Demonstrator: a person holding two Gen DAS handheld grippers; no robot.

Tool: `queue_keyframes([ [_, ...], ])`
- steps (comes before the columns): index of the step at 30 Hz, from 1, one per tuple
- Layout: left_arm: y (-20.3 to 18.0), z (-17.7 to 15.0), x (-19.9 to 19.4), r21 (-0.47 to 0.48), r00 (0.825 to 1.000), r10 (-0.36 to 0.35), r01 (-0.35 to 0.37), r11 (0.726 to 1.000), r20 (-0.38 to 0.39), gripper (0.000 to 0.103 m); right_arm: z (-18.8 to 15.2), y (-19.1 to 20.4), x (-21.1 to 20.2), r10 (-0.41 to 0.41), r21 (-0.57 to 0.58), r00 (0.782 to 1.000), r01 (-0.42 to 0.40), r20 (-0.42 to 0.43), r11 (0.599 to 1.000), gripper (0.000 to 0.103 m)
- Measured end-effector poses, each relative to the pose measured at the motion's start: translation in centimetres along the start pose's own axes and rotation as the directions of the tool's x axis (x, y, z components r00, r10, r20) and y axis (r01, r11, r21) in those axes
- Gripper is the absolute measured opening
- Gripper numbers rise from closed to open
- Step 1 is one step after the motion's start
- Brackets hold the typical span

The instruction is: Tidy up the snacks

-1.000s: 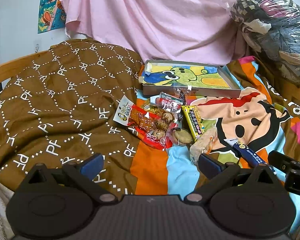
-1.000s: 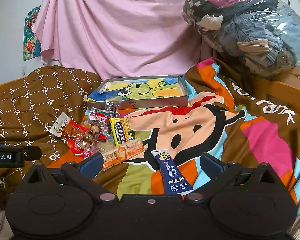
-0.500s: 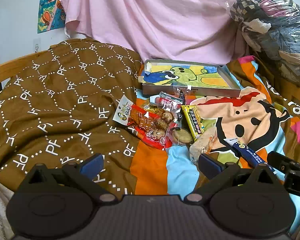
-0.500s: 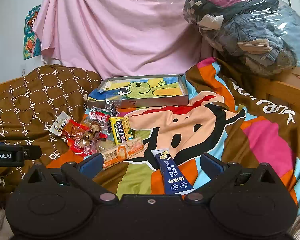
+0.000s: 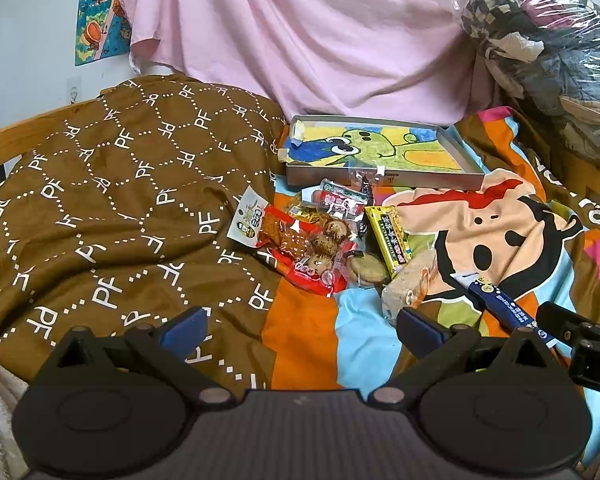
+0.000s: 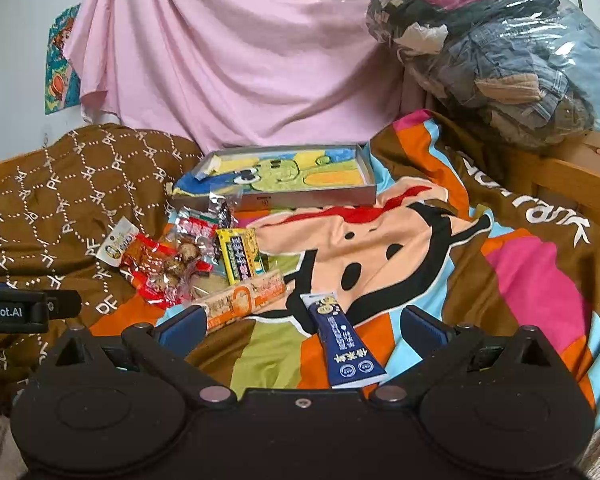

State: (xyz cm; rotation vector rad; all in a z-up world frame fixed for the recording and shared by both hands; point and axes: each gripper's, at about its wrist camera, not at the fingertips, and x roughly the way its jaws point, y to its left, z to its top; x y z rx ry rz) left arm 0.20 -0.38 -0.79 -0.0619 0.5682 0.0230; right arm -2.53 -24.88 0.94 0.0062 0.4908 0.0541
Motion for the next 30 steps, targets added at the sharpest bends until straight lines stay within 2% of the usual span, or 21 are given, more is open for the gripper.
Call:
queue_keyframes([
  [9,-0.2,0.5,1.5,0.014,0.997,-0.006,0.007,1.0,-0.075,0.103,0.1,-0.9,1.6,0.022,0.033,0.995,-0.019,-0.094,0.999,0.102],
  [15,-0.9,1.2,3.1,0.058,0.993,-0.027,0.035,0.998,-0.119,0.103,0.5,-1.8,3.3,0.031,0.062,0.987,-0.022,-0.155,0.998,0.102],
  [21,-2.0,2.0,5.0,0.127,0.989,-0.047,0.065,0.99,-0.138,0.103,1.2,-2.2,4.9,0.038,0.02,0.988,-0.035,-0.152,0.999,0.102],
  [30,-2.7,3.7,9.2,0.186,0.974,-0.127,0.162,0.969,-0.185,0.103,1.9,-2.7,8.1,0.084,-0.062,0.984,-0.094,-0.158,0.994,0.102],
])
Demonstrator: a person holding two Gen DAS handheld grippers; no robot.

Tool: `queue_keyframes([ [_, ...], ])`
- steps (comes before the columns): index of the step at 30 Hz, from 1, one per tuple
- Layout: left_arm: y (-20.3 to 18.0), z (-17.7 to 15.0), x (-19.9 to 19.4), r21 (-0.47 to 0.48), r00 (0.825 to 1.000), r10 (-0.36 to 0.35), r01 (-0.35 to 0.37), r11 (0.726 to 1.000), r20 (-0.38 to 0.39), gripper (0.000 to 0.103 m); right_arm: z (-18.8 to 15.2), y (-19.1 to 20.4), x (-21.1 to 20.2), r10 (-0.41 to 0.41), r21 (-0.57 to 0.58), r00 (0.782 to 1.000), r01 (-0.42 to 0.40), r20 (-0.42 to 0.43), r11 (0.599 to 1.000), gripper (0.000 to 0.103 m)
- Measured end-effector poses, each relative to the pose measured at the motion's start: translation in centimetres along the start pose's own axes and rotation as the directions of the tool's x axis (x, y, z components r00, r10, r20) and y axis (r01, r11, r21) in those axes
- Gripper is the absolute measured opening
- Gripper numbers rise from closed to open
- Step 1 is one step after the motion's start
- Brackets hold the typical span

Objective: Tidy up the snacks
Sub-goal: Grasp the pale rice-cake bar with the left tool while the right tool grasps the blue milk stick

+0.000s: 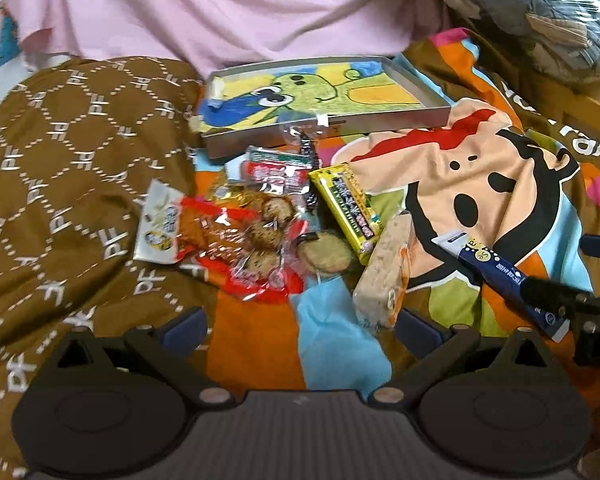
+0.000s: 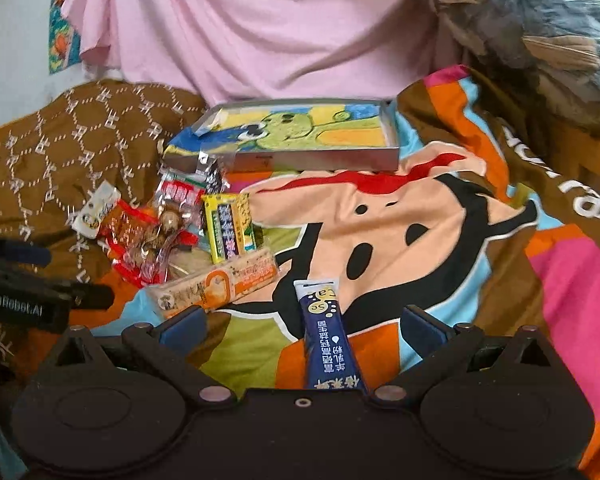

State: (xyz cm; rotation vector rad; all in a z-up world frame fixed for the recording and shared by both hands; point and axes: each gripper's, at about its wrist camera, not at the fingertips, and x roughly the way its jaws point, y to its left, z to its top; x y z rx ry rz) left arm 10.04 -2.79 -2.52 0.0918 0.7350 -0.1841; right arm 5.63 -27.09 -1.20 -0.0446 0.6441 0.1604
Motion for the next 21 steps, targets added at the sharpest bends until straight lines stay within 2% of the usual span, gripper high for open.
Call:
queue_keyframes([
  [5,0.1,0.9,2.2,0.027,0.997,-0.072,0.072,0.997,-0.005,0.103,0.1,0.0,2.0,-0.001,-0.045,0.999,-0.001,-0.041,0.999,0.102],
  [12,-0.9,2.1,5.1,0.069,0.983,-0.184,0.184,0.981,-0.005,0.103,-0.2,-0.4,4.4,-0.059,-0.057,0.993,0.053,-0.1,0.997,0.102],
  [16,-1.5,2.8,7.0,0.082,0.973,-0.228,0.229,0.97,-0.023,0.103,-0.5,0.0,5.1,-0.095,-0.087,0.99,0.086,-0.106,0.993,0.102],
  [21,-1.7,3.1,9.1,0.066,0.962,-0.266,0.27,0.961,-0.064,0.102,-1.1,0.7,6.0,-0.102,-0.135,0.986,0.085,-0.128,0.987,0.095],
])
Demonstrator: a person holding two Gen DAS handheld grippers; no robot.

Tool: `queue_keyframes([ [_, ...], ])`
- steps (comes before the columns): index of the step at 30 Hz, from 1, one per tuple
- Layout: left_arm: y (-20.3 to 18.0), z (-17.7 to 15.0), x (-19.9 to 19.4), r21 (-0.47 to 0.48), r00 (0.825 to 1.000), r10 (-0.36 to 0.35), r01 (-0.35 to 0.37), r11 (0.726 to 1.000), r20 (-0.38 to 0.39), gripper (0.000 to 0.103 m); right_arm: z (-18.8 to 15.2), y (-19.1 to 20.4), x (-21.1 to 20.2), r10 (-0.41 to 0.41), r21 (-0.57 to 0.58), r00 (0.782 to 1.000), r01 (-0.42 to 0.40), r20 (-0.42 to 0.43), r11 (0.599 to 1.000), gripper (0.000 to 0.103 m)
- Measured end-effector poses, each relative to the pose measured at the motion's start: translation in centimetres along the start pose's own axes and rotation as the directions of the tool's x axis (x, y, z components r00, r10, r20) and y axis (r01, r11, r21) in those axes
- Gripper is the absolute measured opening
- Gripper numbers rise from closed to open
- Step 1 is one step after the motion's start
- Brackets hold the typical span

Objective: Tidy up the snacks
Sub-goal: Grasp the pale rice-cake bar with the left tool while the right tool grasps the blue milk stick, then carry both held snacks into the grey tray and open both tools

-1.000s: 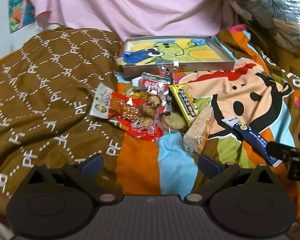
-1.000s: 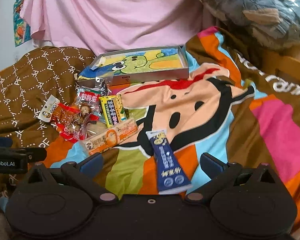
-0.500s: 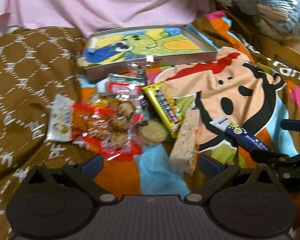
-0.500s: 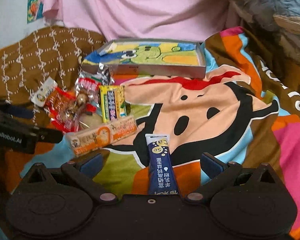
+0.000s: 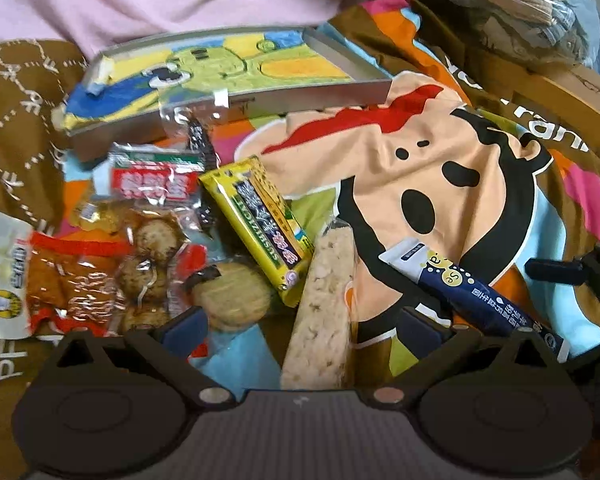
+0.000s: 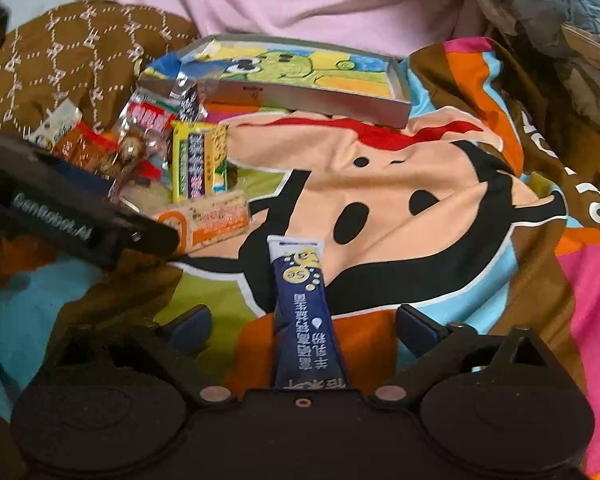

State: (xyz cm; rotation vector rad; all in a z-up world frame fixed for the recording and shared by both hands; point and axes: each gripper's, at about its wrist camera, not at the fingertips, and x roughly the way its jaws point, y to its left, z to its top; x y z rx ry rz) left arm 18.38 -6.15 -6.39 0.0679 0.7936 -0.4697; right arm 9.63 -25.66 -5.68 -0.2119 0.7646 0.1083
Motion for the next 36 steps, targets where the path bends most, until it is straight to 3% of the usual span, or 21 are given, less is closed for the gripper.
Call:
queue_keyframes([
  [11,1.4,-0.2,0.7,-0.096,0.995,-0.09,0.085,0.992,-0.05,0.092,-0.2,-0.2,1.1,0.035,0.081,0.998,-0.03,-0.052,0.996,0.087],
  [17,1.4,-0.4,0.7,-0.149,0.981,-0.176,0.164,0.975,-0.075,0.075,-0.2,-0.3,1.1,0.049,0.123,0.997,-0.042,-0.052,0.991,0.077],
  [19,1.2,-0.4,0.8,-0.149,0.977,-0.195,0.182,0.972,-0.082,0.064,-0.2,-0.5,1.0,0.057,0.141,0.997,-0.05,-0.045,0.989,0.067],
  [22,1.0,-0.4,1.1,-0.139,0.98,-0.177,0.164,0.977,-0.088,0.056,-0.3,-0.6,1.0,0.079,0.158,0.996,-0.071,-0.041,0.985,0.051],
  [27,2.2,-0.4,1.7,-0.213,0.979,-0.18,0.156,0.964,-0.096,0.045,-0.3,-0.2,1.2,0.086,0.143,0.996,-0.08,-0.039,0.987,0.041],
  [31,2.1,-0.4,1.6,-0.216,0.981,-0.17,0.146,0.965,-0.098,0.038,-0.4,0.7,1.4,0.041,0.084,0.998,-0.038,-0.04,0.996,0.034],
  [36,0.6,-0.3,0.8,-0.179,0.983,-0.144,0.123,0.976,-0.112,0.034,-1.0,3.9,1.0,-0.09,-0.19,0.996,0.086,-0.01,0.978,0.032],
])
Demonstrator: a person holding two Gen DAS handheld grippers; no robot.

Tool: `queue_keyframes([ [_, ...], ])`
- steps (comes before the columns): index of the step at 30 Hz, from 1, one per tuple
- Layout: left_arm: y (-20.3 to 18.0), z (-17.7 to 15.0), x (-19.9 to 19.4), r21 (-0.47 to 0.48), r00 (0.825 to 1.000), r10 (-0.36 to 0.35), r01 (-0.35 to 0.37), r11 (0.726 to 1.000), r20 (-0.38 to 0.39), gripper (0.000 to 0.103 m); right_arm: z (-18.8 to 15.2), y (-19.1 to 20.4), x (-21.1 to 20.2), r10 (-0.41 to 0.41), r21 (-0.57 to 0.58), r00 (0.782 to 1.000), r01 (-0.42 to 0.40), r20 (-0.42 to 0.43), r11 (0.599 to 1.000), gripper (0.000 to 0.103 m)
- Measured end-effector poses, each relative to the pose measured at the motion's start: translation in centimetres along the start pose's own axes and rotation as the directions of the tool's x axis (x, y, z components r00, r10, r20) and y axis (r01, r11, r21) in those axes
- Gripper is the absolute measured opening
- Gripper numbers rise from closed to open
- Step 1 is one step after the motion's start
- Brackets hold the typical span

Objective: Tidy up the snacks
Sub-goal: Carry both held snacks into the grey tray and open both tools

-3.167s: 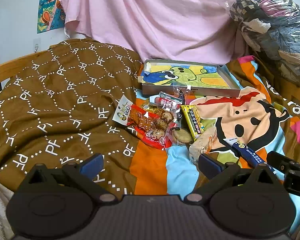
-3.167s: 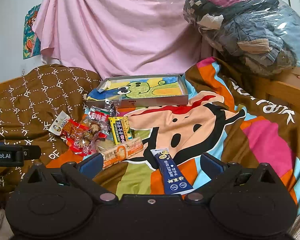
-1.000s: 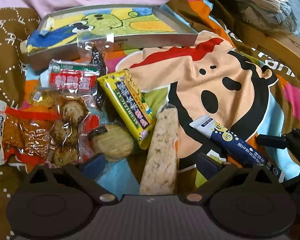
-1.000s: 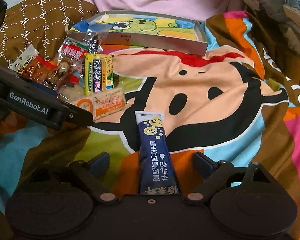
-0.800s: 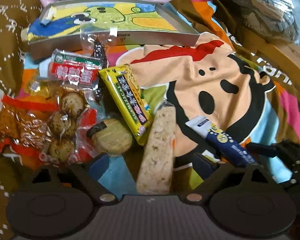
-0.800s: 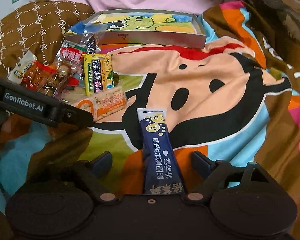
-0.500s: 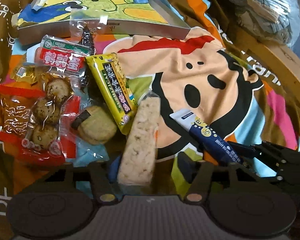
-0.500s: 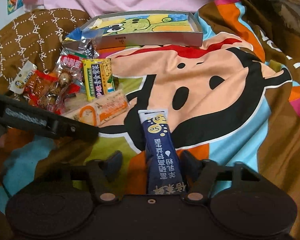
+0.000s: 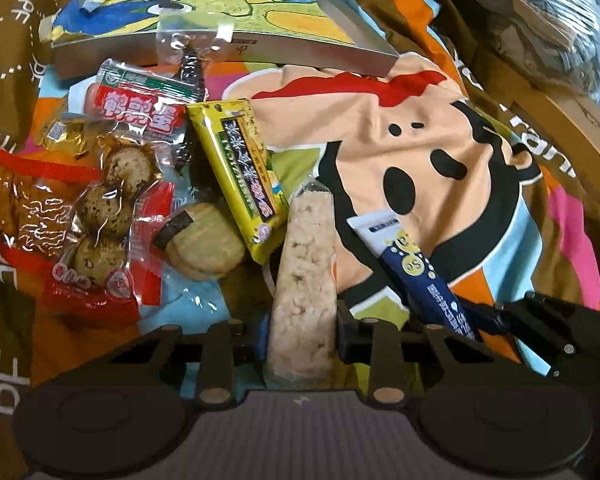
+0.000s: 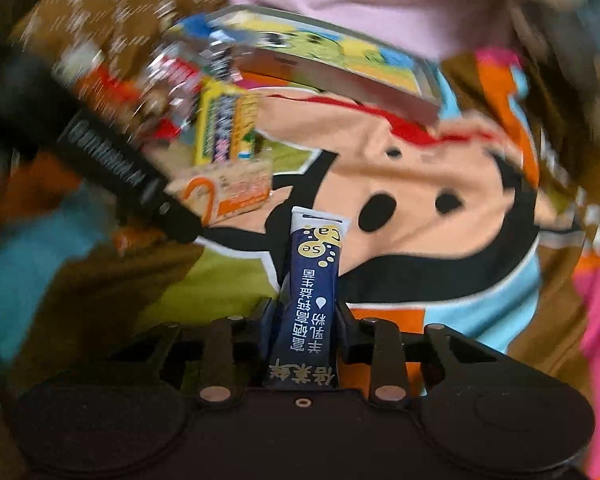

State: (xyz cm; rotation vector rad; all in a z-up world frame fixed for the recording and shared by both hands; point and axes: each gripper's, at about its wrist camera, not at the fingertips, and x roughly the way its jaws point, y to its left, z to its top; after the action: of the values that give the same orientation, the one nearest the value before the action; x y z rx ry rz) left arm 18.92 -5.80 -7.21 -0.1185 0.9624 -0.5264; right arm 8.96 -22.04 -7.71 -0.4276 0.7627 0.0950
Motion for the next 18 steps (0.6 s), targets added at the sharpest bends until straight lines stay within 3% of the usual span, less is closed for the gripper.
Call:
queue_keyframes([
  [4,-0.4,-0.6,-0.7,-0.035,1.0,0.001,-0.001,0.999,-0.007,0.033,-0.6,2.0,-0.5,-0.11,-0.205,0.992,0.121,0.064,0.971,0.03],
  [7,-0.5,-1.0,-1.2,-0.073,1.0,-0.014,0.013,0.997,-0.017,0.033,-1.1,2.8,-0.6,-0.154,-0.291,0.984,0.175,0.095,0.941,0.03],
  [12,0.0,-1.6,-1.9,-0.146,0.998,-0.067,0.065,0.987,-0.013,0.033,-1.3,3.0,-0.9,-0.216,-0.339,0.966,0.253,0.141,0.906,0.029],
  [18,0.3,-2.0,-2.6,-0.223,0.987,-0.157,0.156,0.962,0.014,0.033,-0.9,2.2,-1.5,-0.271,-0.313,0.94,0.326,0.207,0.892,0.029],
])
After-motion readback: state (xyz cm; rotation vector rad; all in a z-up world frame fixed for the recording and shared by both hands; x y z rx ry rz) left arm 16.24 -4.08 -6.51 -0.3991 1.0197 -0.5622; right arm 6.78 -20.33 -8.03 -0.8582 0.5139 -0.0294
